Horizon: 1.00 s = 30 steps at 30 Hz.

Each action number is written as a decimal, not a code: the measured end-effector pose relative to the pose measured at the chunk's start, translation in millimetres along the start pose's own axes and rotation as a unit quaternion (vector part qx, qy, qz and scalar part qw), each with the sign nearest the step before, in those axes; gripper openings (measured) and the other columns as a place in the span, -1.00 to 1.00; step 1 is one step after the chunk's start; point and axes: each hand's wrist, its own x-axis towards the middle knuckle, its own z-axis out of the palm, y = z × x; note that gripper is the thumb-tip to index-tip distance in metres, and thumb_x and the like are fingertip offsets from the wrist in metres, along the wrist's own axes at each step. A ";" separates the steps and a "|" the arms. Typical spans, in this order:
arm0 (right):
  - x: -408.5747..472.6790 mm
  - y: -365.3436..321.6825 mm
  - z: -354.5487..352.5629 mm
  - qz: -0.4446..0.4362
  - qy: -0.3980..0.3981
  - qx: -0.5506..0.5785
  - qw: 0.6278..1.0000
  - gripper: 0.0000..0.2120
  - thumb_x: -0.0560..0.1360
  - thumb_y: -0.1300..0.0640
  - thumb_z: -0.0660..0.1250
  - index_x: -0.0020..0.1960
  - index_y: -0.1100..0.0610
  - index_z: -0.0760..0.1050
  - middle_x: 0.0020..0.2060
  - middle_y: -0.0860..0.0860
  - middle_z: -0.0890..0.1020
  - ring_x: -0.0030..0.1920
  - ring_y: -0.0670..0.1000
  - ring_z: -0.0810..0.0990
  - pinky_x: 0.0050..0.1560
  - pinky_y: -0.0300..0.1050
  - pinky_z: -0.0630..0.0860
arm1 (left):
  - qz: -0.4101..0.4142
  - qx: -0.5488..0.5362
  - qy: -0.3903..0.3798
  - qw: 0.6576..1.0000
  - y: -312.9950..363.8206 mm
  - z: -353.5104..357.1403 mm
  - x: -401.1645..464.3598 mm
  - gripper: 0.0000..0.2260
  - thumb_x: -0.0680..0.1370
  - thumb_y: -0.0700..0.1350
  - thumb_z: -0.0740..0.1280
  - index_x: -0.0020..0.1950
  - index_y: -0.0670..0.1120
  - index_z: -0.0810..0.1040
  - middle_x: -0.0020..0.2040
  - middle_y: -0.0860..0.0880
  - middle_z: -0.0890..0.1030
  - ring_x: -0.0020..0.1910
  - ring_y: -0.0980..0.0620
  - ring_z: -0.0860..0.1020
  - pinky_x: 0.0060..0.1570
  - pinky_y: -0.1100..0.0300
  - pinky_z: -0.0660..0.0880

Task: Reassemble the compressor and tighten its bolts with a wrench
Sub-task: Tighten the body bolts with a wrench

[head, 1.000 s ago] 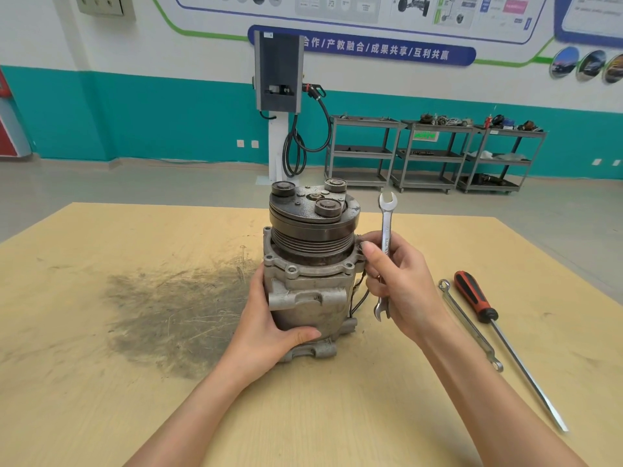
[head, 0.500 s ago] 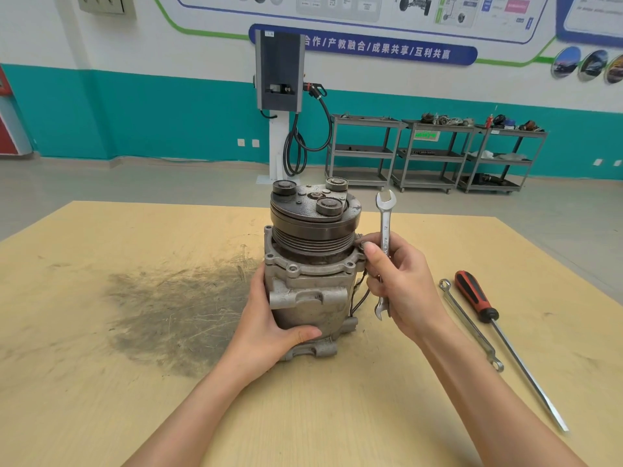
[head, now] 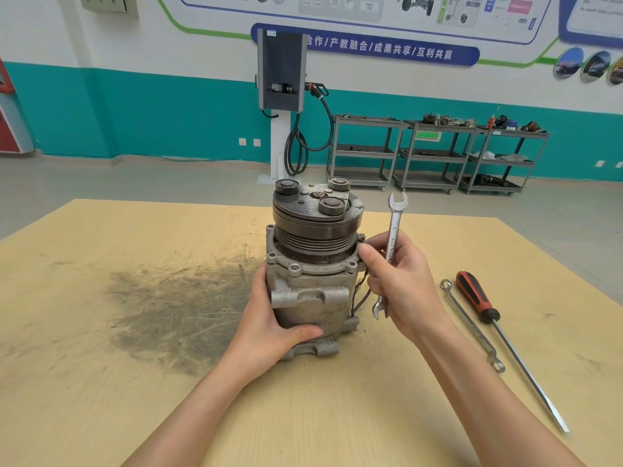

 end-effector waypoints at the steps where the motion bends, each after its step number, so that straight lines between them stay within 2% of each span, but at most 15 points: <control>1: 0.2 0.1 -1.2 0.000 -0.008 0.000 1.000 -0.92 0.55 0.28 0.31 -0.08 0.20 0.42 -0.38 0.01 0.40 -0.49 -0.11 0.17 -0.55 -0.31 0.14 | 0.000 0.002 -0.001 1.000 -0.9 -0.3 0.2 0.03 0.23 -0.16 0.64 0.54 -0.03 0.10 0.25 0.50 0.33 0.32 0.36 0.37 0.41 0.23 0.31; 4: 0.5 0.1 -5.0 -0.002 -0.039 -0.005 0.999 -0.93 0.60 0.28 0.24 -0.02 0.19 0.50 -0.37 -0.08 0.47 -0.41 -0.10 0.22 -0.51 -0.30 0.16 | -0.001 0.001 0.001 1.000 -4.3 -0.6 1.2 0.03 0.23 -0.15 0.65 0.54 -0.04 0.11 0.21 0.54 0.34 0.30 0.40 0.36 0.30 0.45 0.30; 6: 0.8 0.5 -6.1 -0.001 -0.037 -0.012 0.999 -0.91 0.61 0.27 0.23 -0.01 0.19 0.51 -0.39 -0.12 0.49 -0.40 -0.10 0.25 -0.50 -0.31 0.18 | -0.002 -0.001 0.000 1.000 -5.1 -0.4 1.6 0.04 0.22 -0.15 0.65 0.54 -0.03 0.11 0.21 0.53 0.35 0.30 0.41 0.36 0.29 0.48 0.29; 9: 1.7 1.2 -4.5 0.007 -0.021 -0.015 1.000 -0.96 0.58 0.28 0.28 -0.05 0.19 0.47 -0.33 0.04 0.49 -0.43 -0.06 0.21 -0.51 -0.27 0.16 | -0.002 0.004 -0.002 1.000 -4.3 -0.5 1.7 0.04 0.22 -0.14 0.65 0.54 -0.02 0.10 0.19 0.55 0.35 0.30 0.43 0.36 0.33 0.42 0.30; 11: 1.9 1.5 -4.8 0.011 -0.020 -0.014 1.000 -0.95 0.57 0.28 0.30 -0.05 0.20 0.45 -0.29 0.12 0.45 -0.44 -0.06 0.18 -0.51 -0.25 0.14 | -0.002 0.007 -0.001 1.000 -5.6 -0.3 1.8 0.05 0.21 -0.15 0.65 0.55 -0.02 0.10 0.17 0.58 0.34 0.29 0.44 0.35 0.32 0.46 0.29; 13: 1.9 1.3 -6.5 0.006 -0.036 -0.003 0.999 -0.96 0.58 0.30 0.27 -0.04 0.20 0.46 -0.34 0.01 0.47 -0.42 -0.07 0.20 -0.51 -0.29 0.15 | -0.005 0.004 0.000 1.000 -7.1 -0.6 1.9 0.06 0.21 -0.15 0.65 0.55 -0.02 0.09 0.20 0.56 0.33 0.30 0.45 0.34 0.27 0.53 0.27; 15: 1.7 1.1 -7.8 0.002 -0.049 -0.002 0.999 -0.90 0.61 0.31 0.21 0.00 0.20 0.50 -0.39 -0.12 0.50 -0.41 -0.11 0.24 -0.51 -0.32 0.18 | -0.003 0.004 -0.002 1.000 -7.7 -0.7 2.6 0.07 0.21 -0.13 0.65 0.55 -0.01 0.08 0.21 0.55 0.32 0.31 0.44 0.34 0.28 0.51 0.27; 17: 1.5 0.7 -8.0 0.003 -0.045 -0.010 0.999 -0.88 0.62 0.31 0.20 0.01 0.20 0.51 -0.39 -0.13 0.51 -0.41 -0.14 0.29 -0.51 -0.33 0.19 | -0.003 0.007 -0.004 1.000 -8.4 -0.9 2.8 0.06 0.21 -0.12 0.65 0.55 -0.01 0.09 0.19 0.59 0.32 0.30 0.45 0.33 0.31 0.47 0.28; 21: 0.7 -1.0 -4.2 0.012 -0.026 -0.011 1.000 -0.96 0.59 0.30 0.27 -0.04 0.20 0.45 -0.27 0.14 0.46 -0.45 -0.08 0.22 -0.51 -0.29 0.17 | 0.000 0.011 -0.006 1.000 -7.3 -0.9 3.6 0.06 0.21 -0.14 0.65 0.55 -0.04 0.09 0.18 0.59 0.33 0.28 0.47 0.34 0.27 0.52 0.28; 23: 0.6 -1.3 -3.4 0.015 -0.017 -0.012 1.000 -0.94 0.57 0.29 0.30 -0.05 0.21 0.42 -0.24 0.18 0.42 -0.44 -0.06 0.20 -0.51 -0.27 0.16 | 0.000 0.012 -0.005 1.000 -8.2 -0.4 3.7 0.03 0.22 -0.17 0.65 0.54 -0.07 0.11 0.12 0.64 0.32 0.24 0.53 0.33 0.18 0.59 0.27; 25: 0.5 -1.4 -3.9 0.007 -0.028 -0.007 1.000 -0.96 0.57 0.28 0.29 -0.04 0.21 0.43 -0.28 0.12 0.46 -0.41 -0.05 0.20 -0.51 -0.28 0.16 | 0.000 0.008 -0.003 1.000 -9.0 -0.7 3.6 0.03 0.22 -0.17 0.64 0.54 -0.08 0.12 0.08 0.66 0.31 0.22 0.55 0.33 0.13 0.63 0.27; 28: 0.5 -0.5 -6.0 0.005 -0.042 0.000 0.999 -0.93 0.61 0.27 0.23 0.01 0.20 0.49 -0.41 -0.13 0.50 -0.41 -0.09 0.22 -0.52 -0.33 0.18 | 0.000 0.009 -0.004 1.000 -10.0 -1.4 3.9 0.03 0.22 -0.15 0.64 0.55 -0.07 0.11 0.08 0.67 0.30 0.22 0.56 0.32 0.13 0.64 0.26; 30: 0.4 0.0 -5.9 0.004 -0.032 -0.008 0.999 -0.94 0.61 0.27 0.24 -0.01 0.20 0.49 -0.40 -0.11 0.50 -0.43 -0.10 0.22 -0.52 -0.32 0.19 | 0.001 0.012 -0.006 1.000 -9.6 -1.2 3.7 0.02 0.22 -0.16 0.64 0.54 -0.08 0.13 0.08 0.67 0.30 0.20 0.57 0.32 0.11 0.65 0.25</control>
